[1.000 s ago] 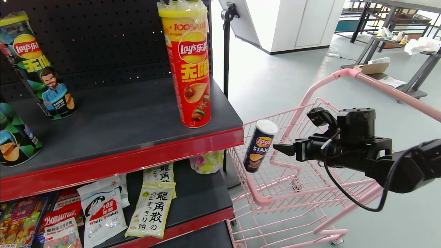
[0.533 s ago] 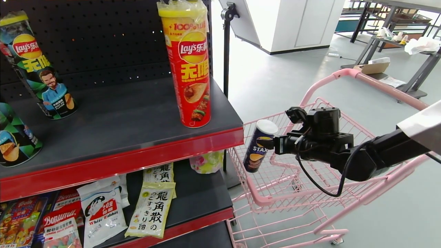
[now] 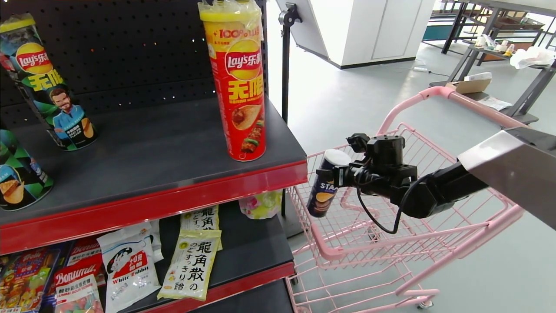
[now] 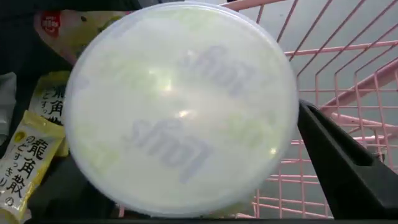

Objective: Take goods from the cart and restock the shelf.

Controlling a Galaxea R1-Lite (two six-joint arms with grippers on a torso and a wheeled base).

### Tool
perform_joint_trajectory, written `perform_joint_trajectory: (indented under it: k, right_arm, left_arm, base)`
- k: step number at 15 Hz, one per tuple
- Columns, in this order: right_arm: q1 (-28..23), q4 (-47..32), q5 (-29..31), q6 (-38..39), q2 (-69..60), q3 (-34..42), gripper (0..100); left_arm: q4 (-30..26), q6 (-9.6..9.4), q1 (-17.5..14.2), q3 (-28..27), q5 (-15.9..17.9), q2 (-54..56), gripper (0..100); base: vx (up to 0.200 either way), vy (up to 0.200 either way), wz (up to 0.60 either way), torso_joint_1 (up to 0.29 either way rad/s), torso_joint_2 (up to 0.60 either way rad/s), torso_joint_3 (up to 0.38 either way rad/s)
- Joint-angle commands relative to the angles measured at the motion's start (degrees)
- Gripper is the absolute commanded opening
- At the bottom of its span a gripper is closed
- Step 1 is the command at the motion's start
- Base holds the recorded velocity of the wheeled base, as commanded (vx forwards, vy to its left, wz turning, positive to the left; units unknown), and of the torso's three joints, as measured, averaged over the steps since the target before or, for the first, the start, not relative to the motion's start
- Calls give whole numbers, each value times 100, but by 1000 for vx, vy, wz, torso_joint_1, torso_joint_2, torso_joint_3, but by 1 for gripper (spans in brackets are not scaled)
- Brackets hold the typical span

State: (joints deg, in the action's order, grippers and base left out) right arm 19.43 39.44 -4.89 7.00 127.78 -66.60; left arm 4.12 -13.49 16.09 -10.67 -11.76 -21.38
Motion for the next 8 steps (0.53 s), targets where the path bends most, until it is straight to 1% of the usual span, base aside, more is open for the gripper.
perform_joint_trajectory:
  k: [1, 5, 6, 8]
  right_arm:
    - [-27, -6, -3, 3, 274, -240, 100]
    - [-27, 3, 5, 126, 511, -424, 100]
    - [-27, 3, 5, 126, 528, -451, 0]
    - [-36, -6, 5, 232, 590, -547, 0]
  left_arm:
    - [1, -4, -1, -14, -1, -15, 100]
    - [1, 5, -1, -41, -1, -59, 100]
    - [1, 5, -1, -41, -1, -85, 100]
    - [1, 5, -1, -76, -1, -182, 100]
  base:
    - [0, 0, 0, 0, 0, 0]
    - [0, 0, 0, 0, 0, 0]
    - [0, 0, 0, 0, 0, 0]
    - [0, 0, 0, 0, 0, 0]
